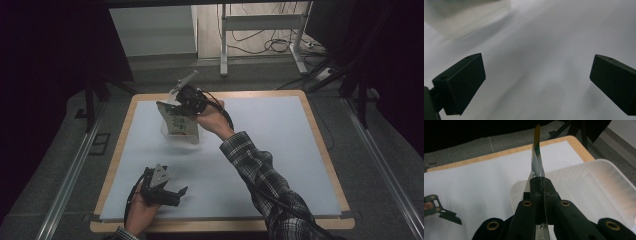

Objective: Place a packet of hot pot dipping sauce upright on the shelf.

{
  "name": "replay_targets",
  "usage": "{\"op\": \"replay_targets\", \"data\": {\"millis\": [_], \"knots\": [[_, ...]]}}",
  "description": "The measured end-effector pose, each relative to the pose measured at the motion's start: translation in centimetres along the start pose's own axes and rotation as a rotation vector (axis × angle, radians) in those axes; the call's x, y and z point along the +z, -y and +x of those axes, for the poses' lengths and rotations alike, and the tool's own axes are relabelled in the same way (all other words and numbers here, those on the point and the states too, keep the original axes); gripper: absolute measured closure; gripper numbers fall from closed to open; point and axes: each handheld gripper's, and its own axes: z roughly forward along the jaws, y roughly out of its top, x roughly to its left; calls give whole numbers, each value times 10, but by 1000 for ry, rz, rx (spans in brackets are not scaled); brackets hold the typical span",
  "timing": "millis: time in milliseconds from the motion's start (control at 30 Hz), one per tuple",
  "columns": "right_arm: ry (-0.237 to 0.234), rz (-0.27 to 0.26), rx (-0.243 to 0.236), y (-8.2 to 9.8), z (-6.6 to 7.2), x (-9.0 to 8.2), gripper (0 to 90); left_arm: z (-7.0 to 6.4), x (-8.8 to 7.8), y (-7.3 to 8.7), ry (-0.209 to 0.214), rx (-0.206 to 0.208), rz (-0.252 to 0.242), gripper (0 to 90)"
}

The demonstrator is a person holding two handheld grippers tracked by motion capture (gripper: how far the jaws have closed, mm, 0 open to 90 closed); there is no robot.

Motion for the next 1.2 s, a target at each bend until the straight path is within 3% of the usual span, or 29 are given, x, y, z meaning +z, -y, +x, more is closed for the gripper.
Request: {"op": "replay_targets", "data": {"millis": [167,267,567,1200], "knots": [[0,25,2,6,0,7,879,0,0,0,-1,0,1,0],[-1,14,8,9,1,10,816,0,0,0,-1,-1,1,0],[14,-20,17,12,0,1,775,-1,1,0,-1,7,7,0],[32,-26,44,30,-1,-16,602,0,0,0,8,-4,4,0]]}}
